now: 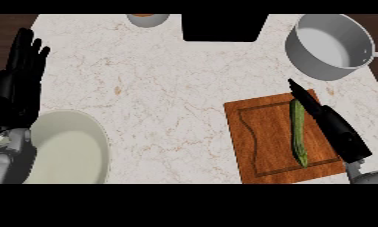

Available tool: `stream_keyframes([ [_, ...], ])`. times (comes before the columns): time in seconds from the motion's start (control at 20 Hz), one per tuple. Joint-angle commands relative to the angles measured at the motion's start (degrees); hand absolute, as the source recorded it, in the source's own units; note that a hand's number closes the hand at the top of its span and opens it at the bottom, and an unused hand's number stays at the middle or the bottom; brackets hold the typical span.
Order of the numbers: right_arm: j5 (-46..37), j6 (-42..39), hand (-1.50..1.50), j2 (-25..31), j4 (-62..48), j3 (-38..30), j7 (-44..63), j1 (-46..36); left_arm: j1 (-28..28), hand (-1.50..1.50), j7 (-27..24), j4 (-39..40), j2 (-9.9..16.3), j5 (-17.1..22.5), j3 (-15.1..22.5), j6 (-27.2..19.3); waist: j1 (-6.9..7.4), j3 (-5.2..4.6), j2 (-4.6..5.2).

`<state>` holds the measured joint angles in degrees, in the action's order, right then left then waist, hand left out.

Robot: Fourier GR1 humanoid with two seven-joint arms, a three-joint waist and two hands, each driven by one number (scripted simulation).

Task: Pick the squash from the cutting board and place it in the pot

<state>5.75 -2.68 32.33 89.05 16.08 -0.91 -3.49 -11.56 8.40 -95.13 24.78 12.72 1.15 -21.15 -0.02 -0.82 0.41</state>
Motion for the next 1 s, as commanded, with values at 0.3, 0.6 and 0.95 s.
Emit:
stream_keyframes([
  [0.3, -11.62, 19.36, 1.50, 11.84, -9.87, -14.06, 6.26, 12.80, 10.94, 0.00, 1.57, 4.69, 4.99, -4.24, 1.75, 3.11, -4.04, -0.62, 0.62],
  [0.6, -17.40, 45.64, -1.50, -3.88, 2.48, -17.56, -1.83, 23.43, 16.74, 0.00, -0.37, 4.91, 6.12, -4.40, 2.17, 5.90, -2.63, 0.65, -1.12],
  [0.95, -25.35, 39.57, -1.50, -1.18, 18.77, -12.12, 16.71, 31.59, 13.23, 0.00, -2.64, 8.19, 4.26, -5.30, 2.02, 9.39, -0.19, 0.66, -0.36],
])
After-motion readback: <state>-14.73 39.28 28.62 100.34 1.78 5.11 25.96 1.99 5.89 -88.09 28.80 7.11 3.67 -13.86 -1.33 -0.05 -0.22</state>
